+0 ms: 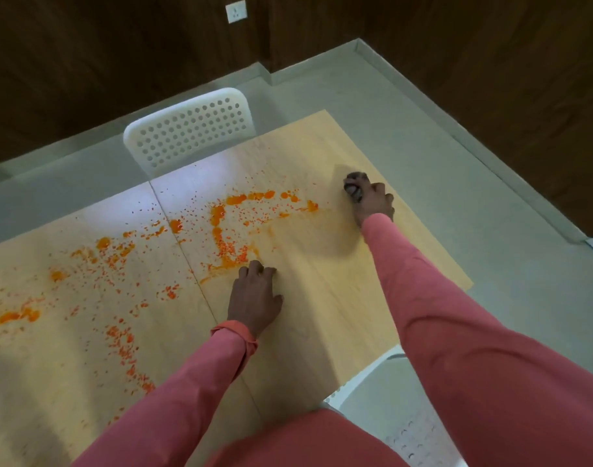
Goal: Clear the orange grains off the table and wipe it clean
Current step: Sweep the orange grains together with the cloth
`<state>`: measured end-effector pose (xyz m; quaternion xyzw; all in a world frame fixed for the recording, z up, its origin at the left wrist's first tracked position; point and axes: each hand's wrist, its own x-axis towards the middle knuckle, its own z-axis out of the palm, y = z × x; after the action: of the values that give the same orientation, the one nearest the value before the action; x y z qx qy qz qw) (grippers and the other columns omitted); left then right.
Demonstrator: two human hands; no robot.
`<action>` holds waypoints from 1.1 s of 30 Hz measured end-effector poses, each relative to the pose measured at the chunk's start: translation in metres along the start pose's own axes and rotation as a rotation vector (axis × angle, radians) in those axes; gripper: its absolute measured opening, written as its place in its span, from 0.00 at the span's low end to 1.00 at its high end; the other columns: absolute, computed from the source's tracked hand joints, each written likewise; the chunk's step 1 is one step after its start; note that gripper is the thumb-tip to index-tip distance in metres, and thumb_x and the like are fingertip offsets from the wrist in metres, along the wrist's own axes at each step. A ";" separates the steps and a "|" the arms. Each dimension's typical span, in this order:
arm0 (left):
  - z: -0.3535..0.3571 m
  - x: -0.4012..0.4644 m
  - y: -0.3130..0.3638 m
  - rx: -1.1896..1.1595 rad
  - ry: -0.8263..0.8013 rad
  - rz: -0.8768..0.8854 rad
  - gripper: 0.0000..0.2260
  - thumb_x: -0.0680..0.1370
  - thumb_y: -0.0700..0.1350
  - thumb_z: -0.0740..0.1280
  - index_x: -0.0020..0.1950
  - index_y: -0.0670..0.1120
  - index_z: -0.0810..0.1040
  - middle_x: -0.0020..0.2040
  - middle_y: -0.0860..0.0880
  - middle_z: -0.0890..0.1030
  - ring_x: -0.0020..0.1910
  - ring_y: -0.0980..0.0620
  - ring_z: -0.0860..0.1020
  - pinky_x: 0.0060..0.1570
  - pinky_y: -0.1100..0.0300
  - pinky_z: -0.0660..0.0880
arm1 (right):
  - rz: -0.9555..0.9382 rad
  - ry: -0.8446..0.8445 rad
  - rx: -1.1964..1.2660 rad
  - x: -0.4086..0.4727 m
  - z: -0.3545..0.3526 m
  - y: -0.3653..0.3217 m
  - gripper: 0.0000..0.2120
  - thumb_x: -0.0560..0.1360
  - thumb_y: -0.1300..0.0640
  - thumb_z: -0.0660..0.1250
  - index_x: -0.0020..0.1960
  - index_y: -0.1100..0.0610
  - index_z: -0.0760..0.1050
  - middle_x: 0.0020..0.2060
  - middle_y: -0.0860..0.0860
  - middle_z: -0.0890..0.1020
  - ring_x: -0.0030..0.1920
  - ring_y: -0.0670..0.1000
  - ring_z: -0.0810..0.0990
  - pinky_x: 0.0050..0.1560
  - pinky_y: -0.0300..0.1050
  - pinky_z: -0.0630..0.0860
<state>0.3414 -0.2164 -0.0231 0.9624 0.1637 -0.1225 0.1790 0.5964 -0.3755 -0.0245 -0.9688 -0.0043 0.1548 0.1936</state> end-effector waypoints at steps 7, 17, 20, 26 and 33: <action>-0.003 -0.009 -0.021 0.008 0.047 -0.071 0.24 0.76 0.55 0.68 0.69 0.47 0.71 0.62 0.46 0.70 0.60 0.44 0.69 0.58 0.52 0.73 | -0.360 -0.267 -0.081 -0.042 0.029 -0.071 0.24 0.79 0.57 0.57 0.67 0.32 0.71 0.69 0.51 0.69 0.64 0.61 0.68 0.65 0.58 0.69; -0.005 -0.014 -0.046 -0.029 0.094 -0.182 0.25 0.74 0.56 0.69 0.66 0.45 0.72 0.61 0.46 0.71 0.59 0.44 0.70 0.57 0.52 0.74 | -0.309 -0.013 0.054 0.032 -0.013 -0.088 0.25 0.77 0.60 0.58 0.62 0.33 0.75 0.64 0.52 0.74 0.61 0.63 0.75 0.61 0.60 0.76; -0.004 -0.014 -0.046 -0.046 0.107 -0.189 0.24 0.74 0.56 0.70 0.65 0.45 0.73 0.60 0.46 0.71 0.58 0.45 0.70 0.55 0.52 0.74 | -0.149 -0.050 -0.128 0.065 -0.008 -0.070 0.17 0.81 0.47 0.59 0.69 0.35 0.69 0.69 0.54 0.67 0.66 0.66 0.69 0.68 0.64 0.68; -0.003 -0.011 -0.047 -0.058 0.113 -0.200 0.25 0.73 0.56 0.70 0.65 0.46 0.73 0.60 0.47 0.71 0.59 0.46 0.70 0.57 0.53 0.73 | -0.256 -0.158 -0.260 0.022 0.026 -0.080 0.21 0.81 0.53 0.56 0.70 0.33 0.67 0.73 0.51 0.66 0.68 0.62 0.68 0.63 0.67 0.66; -0.004 -0.012 -0.053 -0.091 0.136 -0.200 0.24 0.74 0.56 0.70 0.65 0.47 0.74 0.60 0.49 0.72 0.59 0.48 0.70 0.57 0.56 0.72 | -0.675 -0.400 -0.040 -0.041 0.050 -0.105 0.24 0.77 0.65 0.61 0.63 0.40 0.79 0.65 0.50 0.75 0.62 0.55 0.73 0.65 0.51 0.72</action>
<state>0.3121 -0.1714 -0.0321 0.9382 0.2762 -0.0665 0.1977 0.5482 -0.2624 -0.0163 -0.8671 -0.3634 0.2682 0.2099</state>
